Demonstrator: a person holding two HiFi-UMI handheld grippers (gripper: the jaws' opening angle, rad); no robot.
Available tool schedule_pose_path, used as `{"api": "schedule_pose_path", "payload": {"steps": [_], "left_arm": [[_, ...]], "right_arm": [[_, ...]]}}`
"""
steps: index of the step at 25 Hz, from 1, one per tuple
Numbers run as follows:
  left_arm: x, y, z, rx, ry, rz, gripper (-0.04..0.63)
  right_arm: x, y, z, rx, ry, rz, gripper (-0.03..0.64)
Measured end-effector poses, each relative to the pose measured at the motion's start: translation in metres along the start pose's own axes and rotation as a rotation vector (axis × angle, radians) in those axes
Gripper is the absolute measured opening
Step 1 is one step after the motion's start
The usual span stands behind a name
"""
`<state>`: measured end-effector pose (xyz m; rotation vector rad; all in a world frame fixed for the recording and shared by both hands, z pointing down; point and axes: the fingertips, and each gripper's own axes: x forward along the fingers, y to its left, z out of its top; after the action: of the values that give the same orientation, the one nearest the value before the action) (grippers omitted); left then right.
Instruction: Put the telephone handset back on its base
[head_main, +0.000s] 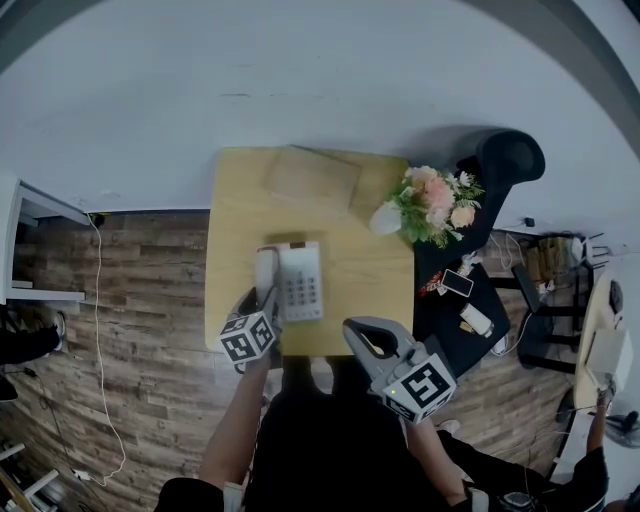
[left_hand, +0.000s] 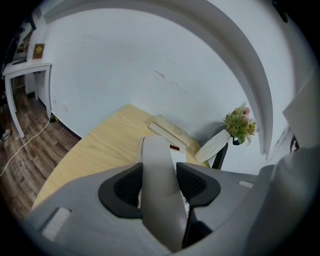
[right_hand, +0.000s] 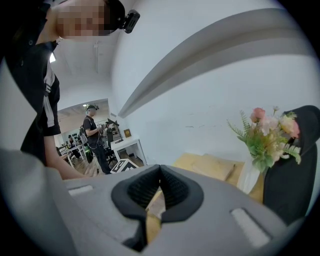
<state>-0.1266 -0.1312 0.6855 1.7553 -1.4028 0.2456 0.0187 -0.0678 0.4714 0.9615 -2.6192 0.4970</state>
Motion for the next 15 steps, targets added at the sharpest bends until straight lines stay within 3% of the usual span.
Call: {"api": "schedule_pose_path", "payload": {"steps": [15], "left_arm": [[0.021,0.006,-0.01,0.05,0.024,0.053,0.222]], "right_arm": [[-0.002,-0.007,-0.003,0.011,-0.001,0.007,0.002]]}}
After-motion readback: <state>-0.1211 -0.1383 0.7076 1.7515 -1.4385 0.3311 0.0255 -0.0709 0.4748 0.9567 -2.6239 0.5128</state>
